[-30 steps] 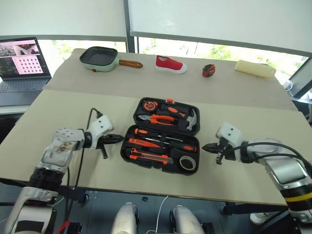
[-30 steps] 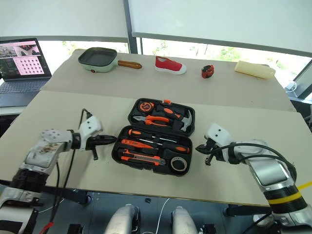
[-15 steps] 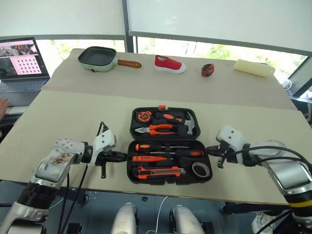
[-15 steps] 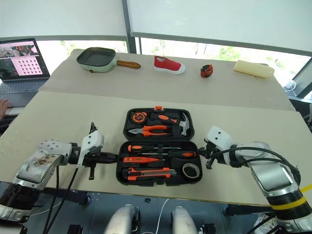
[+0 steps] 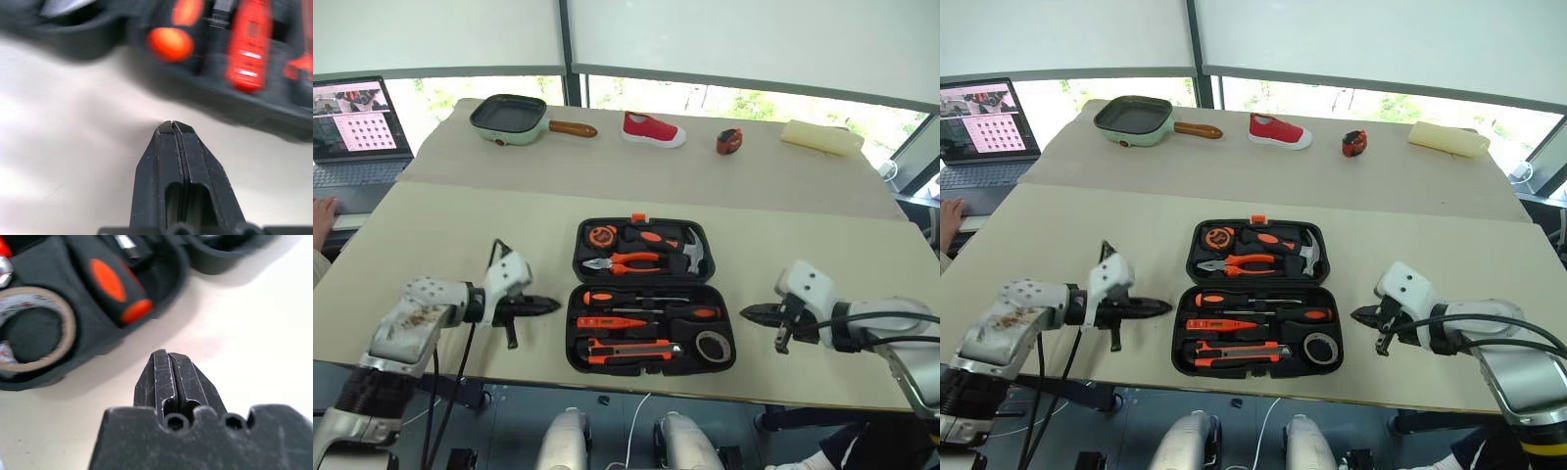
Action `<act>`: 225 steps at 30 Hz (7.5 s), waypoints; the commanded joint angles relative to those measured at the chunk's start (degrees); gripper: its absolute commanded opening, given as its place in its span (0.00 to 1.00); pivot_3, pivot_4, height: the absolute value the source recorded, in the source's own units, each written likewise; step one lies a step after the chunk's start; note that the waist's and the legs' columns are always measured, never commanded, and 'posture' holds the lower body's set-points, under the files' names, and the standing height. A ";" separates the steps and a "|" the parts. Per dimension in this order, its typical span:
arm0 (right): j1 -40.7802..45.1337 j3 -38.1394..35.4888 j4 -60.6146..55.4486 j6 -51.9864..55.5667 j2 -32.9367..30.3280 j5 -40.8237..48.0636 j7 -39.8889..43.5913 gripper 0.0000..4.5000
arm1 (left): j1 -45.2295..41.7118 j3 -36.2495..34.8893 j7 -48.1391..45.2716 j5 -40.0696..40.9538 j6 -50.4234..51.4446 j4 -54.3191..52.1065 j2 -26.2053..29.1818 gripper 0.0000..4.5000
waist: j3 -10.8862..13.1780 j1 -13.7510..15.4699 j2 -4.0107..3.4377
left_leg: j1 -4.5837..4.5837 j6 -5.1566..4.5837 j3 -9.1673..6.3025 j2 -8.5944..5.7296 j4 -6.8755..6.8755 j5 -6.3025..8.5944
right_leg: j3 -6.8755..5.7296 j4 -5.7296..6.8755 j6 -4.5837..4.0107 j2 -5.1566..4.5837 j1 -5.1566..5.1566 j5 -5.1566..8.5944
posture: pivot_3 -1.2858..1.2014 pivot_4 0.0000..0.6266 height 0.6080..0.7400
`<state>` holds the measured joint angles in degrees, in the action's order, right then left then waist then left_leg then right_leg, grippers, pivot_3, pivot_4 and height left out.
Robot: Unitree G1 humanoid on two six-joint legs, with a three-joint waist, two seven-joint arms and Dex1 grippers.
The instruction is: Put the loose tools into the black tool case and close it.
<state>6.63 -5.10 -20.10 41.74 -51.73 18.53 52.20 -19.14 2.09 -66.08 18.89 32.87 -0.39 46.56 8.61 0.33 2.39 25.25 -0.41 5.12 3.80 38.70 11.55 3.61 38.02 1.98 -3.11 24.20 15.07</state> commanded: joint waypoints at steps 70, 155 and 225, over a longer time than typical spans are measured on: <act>-0.07 -1.32 -0.79 -24.07 19.43 -2.03 -13.53 0.00 | 3.36 -4.31 26.92 -3.14 -14.41 -12.07 -21.95 0.00 | 0.06 -1.01 -0.03 | 0.13 0.00 -0.11 -0.31 -0.56 0.00 | -0.03 -0.39 0.12 -0.23 0.07 -0.08 | 0.52 0.24 1.00; -17.23 0.93 -11.41 -18.17 2.27 4.47 1.29 0.00 | -16.20 6.29 -11.73 2.21 -6.63 -2.75 -5.43 0.14 | -0.19 -0.08 0.30 | -0.89 0.15 0.08 0.01 -0.80 0.17 | -0.30 -0.89 0.02 -0.19 -1.01 0.04 | 0.52 0.24 1.00; -7.37 22.67 -4.69 -28.36 21.81 -14.82 -13.04 0.00 | -17.03 23.19 -14.90 -13.88 -34.24 9.05 -13.50 0.14 | -0.65 -0.37 0.16 | -1.19 0.14 0.06 0.06 -0.76 0.09 | -0.27 -0.85 -0.04 -0.08 -1.19 -0.01 | 0.52 0.24 1.00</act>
<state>-2.32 20.52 -24.89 16.62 -31.12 4.70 42.78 -37.51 22.03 -79.46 8.31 -1.33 7.27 32.66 7.95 -0.04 2.54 24.06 -0.27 5.17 3.85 37.94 11.64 3.35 37.17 1.93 -3.19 23.01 15.06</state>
